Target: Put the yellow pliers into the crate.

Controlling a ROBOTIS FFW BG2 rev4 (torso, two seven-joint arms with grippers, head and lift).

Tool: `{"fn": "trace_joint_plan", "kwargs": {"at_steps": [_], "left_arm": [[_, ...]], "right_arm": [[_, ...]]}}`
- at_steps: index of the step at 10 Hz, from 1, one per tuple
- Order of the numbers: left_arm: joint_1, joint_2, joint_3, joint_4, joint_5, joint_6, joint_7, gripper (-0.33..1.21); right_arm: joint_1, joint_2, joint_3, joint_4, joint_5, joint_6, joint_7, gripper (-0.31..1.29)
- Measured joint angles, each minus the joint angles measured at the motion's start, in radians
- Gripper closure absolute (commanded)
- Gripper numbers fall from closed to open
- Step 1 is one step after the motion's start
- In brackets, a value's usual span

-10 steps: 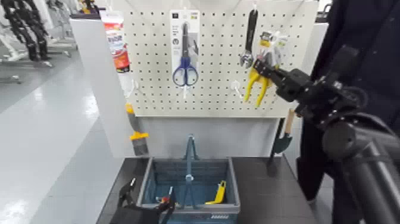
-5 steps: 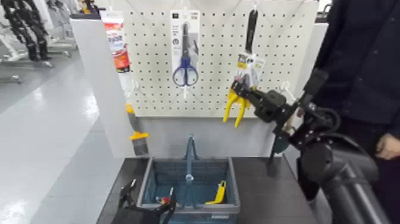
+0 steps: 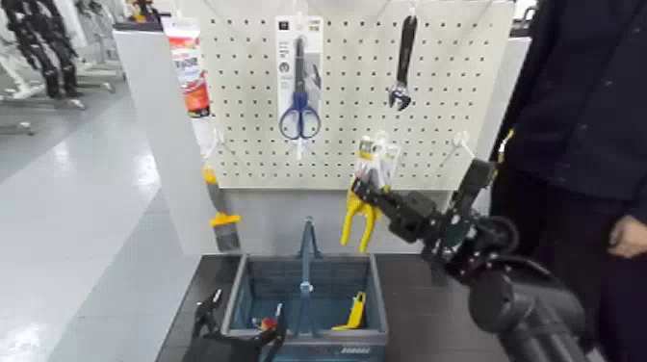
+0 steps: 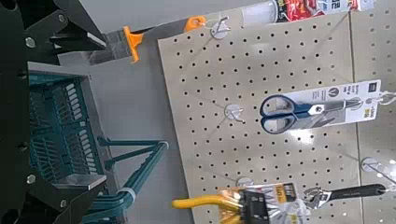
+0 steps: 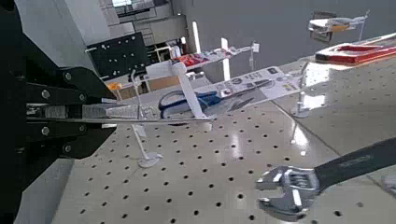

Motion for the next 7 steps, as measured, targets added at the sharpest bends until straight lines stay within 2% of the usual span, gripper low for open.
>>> {"fn": "trace_joint_plan", "kwargs": {"at_steps": [7], "left_arm": [[-0.006,0.001,-0.003,0.000,0.000,-0.002,0.002,0.28]], "right_arm": [[0.000,-0.014,0.104,0.207,-0.033,-0.069,0.028,1.10]]}}
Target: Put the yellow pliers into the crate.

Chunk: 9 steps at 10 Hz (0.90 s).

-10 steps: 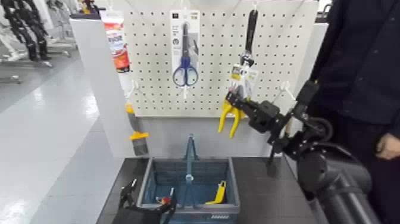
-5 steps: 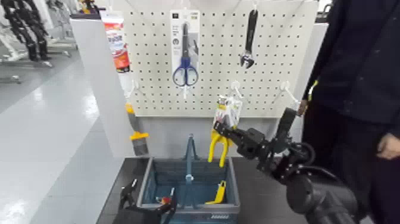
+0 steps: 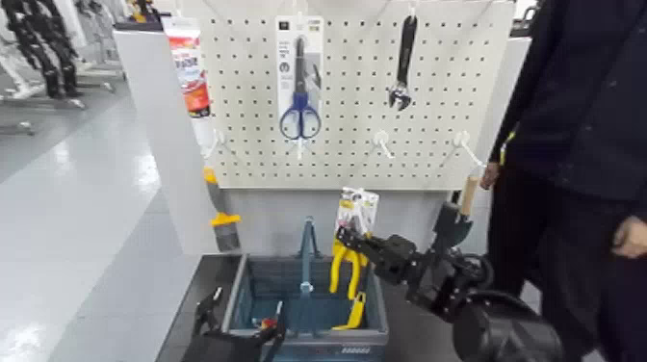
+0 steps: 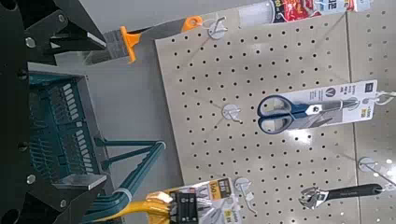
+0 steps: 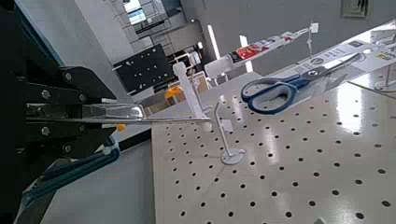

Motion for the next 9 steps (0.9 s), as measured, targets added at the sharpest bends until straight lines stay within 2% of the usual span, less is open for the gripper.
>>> {"fn": "trace_joint_plan", "kwargs": {"at_steps": [4,9], "left_arm": [[-0.002,-0.001,0.000,0.000,-0.001,-0.001,0.000,0.28],[-0.003,-0.001,-0.004,0.001,-0.001,-0.002,0.000,0.28]], "right_arm": [[-0.013,-0.001,0.034,0.092,-0.001,-0.034,0.008,1.10],[-0.015,-0.001,0.049,0.149,0.000,-0.056,0.004,1.10]]}}
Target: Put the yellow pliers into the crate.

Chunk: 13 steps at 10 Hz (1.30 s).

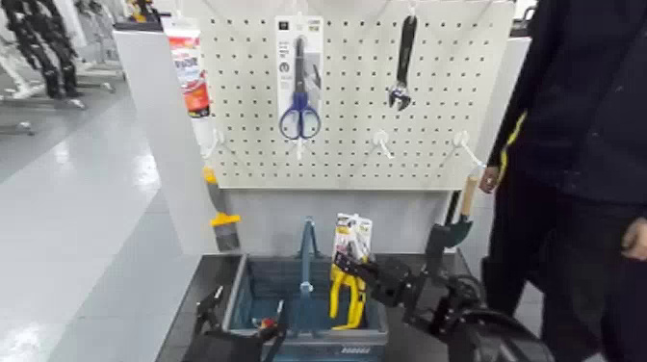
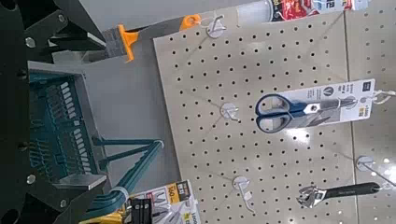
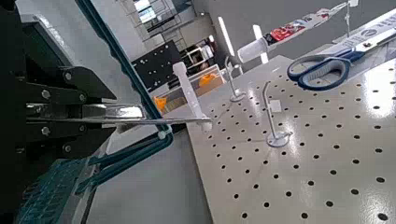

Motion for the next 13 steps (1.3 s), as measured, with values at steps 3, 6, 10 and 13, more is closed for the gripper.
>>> {"fn": "trace_joint_plan", "kwargs": {"at_steps": [3,6,10,13], "left_arm": [[0.000,-0.001,-0.001,0.000,0.000,-0.001,0.000,0.28],[0.002,0.000,0.000,0.000,0.000,-0.003,0.000,0.28],[0.004,0.001,0.003,0.000,0.001,-0.006,0.000,0.28],[0.007,0.000,0.007,0.000,0.001,-0.006,0.000,0.28]], "right_arm": [[-0.005,0.000,0.005,0.016,0.005,0.003,-0.014,0.12],[-0.005,0.001,0.002,0.010,0.004,0.015,-0.016,0.01],[0.029,0.008,-0.042,-0.047,0.021,-0.006,-0.041,0.01],[0.166,0.032,-0.130,-0.259,0.136,-0.054,-0.248,0.02]]}}
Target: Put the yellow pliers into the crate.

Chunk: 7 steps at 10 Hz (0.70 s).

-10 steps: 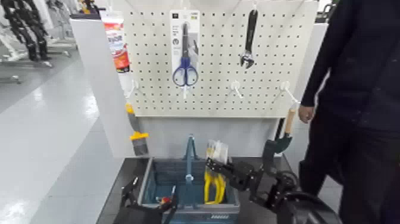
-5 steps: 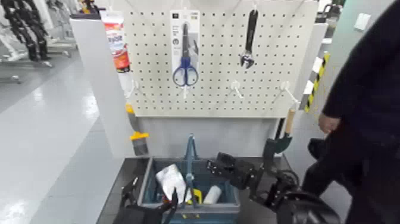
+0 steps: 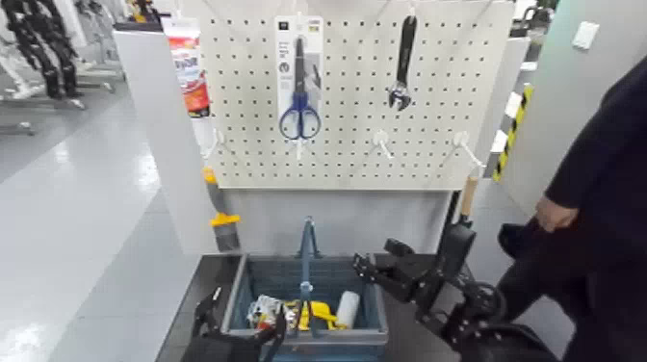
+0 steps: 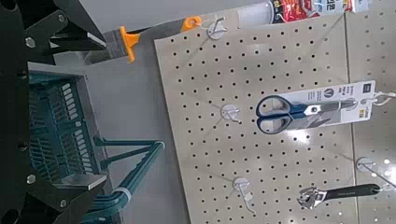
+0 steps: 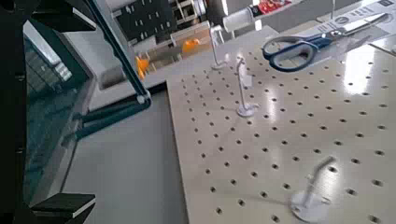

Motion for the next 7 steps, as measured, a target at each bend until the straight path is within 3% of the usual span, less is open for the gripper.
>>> {"fn": "trace_joint_plan", "kwargs": {"at_steps": [4,6,7], "left_arm": [[0.008,0.000,0.009,-0.001,0.002,-0.004,0.003,0.28],[0.016,-0.002,0.016,-0.003,0.003,-0.006,0.008,0.28],[0.020,-0.004,0.020,-0.004,0.003,-0.007,0.011,0.28]], "right_arm": [[0.295,0.068,-0.094,-0.298,0.148,-0.119,-0.332,0.02],[0.463,0.075,-0.091,-0.422,0.217,-0.192,-0.484,0.03],[0.534,0.076,-0.079,-0.480,0.232,-0.196,-0.522,0.05]]}}
